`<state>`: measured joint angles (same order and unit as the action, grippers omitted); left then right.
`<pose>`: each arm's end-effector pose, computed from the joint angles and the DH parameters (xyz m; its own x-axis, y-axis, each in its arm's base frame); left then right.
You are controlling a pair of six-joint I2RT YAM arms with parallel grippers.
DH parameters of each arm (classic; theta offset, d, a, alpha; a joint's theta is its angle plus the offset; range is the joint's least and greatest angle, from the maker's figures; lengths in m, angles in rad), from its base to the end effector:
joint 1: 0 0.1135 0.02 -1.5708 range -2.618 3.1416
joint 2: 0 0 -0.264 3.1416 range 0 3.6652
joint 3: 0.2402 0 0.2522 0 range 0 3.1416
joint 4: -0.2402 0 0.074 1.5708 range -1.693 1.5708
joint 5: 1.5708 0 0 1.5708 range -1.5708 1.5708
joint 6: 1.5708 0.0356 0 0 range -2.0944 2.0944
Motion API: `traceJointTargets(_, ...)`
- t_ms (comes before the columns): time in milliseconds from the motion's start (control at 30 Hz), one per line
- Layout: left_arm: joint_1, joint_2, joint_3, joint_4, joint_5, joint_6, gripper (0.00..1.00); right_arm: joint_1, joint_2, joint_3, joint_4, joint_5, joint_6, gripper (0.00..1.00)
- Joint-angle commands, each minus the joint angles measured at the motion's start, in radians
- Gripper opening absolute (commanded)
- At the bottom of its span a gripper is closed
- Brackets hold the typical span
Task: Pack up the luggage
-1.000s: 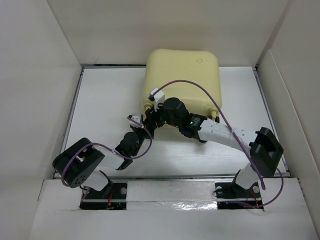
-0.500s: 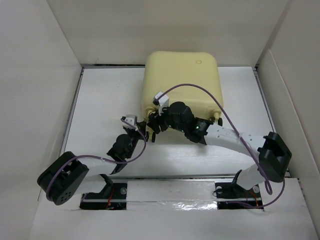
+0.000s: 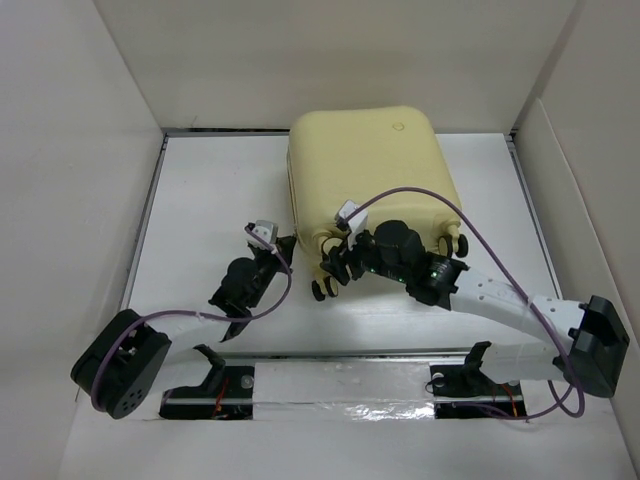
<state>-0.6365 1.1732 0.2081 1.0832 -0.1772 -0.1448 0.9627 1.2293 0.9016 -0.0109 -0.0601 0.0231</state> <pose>0.1765 -0.1227 0.2025 0.0297 -0.1985 -0.9796 0.4533 0.8762 -0.1638 0.1617 0.2361 0.3038 -0.2094 -0.2604 -0.9425 -0.8470 0.5299 0.0417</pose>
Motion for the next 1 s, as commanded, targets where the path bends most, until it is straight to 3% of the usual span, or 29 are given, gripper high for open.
traceJointTargets(0, 0.106, -0.018, 0.145, 0.198, -0.145, 0.057, 0.00, 0.038, -0.117, -0.009, 0.025, -0.153, 0.029, 0.00)
traceJointTargets(233, 0.116, 0.008, 0.160, 0.133, -0.197, -0.087, 0.03, 0.047, -0.088, -0.023, 0.022, -0.182, 0.023, 0.00)
traceJointTargets(267, 0.116, -0.044, 0.156, 0.100, -0.258, -0.134, 0.30, 0.047, -0.080, -0.017, 0.031, -0.184, 0.024, 0.00)
traceJointTargets(333, 0.116, -0.124, 0.143, -0.067, -0.313, -0.276, 0.65, 0.070, -0.048, 0.003, 0.077, -0.190, 0.038, 0.00)
traceJointTargets(367, 0.116, -0.226, 0.140, -0.133, -0.364, -0.339, 0.90, 0.079, -0.033, 0.017, 0.081, -0.190, 0.038, 0.00)
traceJointTargets(400, 0.116, -0.283, 0.133, -0.270, -0.372, -0.402, 0.97, 0.088, -0.001, 0.031, 0.091, -0.187, 0.035, 0.00)
traceJointTargets(433, 0.116, -0.338, 0.128, -0.317, -0.369, -0.470, 0.99, 0.106, 0.018, 0.048, 0.092, -0.175, 0.035, 0.00)
traceJointTargets(467, 0.116, -0.457, 0.125, -0.365, -0.355, -0.501, 0.99, 0.116, 0.033, 0.087, 0.088, -0.164, 0.035, 0.08)
traceJointTargets(533, 0.103, -0.579, 0.131, -0.509, -0.337, -0.551, 0.99, 0.151, 0.065, 0.126, 0.068, -0.100, 0.028, 0.37)
traceJointTargets(567, 0.103, -0.684, 0.132, -0.541, -0.296, -0.603, 0.99, 0.160, 0.068, 0.161, 0.057, -0.066, 0.025, 0.71)
traceJointTargets(600, 0.103, -0.732, 0.135, -0.589, -0.265, -0.619, 0.99, 0.160, 0.064, 0.180, 0.022, -0.037, 0.009, 0.97)
traceJointTargets(667, 0.103, -0.837, 0.158, -0.634, -0.152, -0.618, 0.99, 0.172, 0.010, 0.209, -0.023, 0.029, -0.008, 1.00)
traceJointTargets(800, 0.103, -0.876, 0.332, -0.847, -0.056, -0.592, 0.99, 0.172, -0.204, 0.182, -0.034, 0.162, -0.052, 1.00)
traceJointTargets(967, 0.103, -0.862, 0.456, -1.016, -0.001, -0.535, 0.99, 0.139, -0.465, 0.089, -0.044, 0.522, -0.081, 1.00)
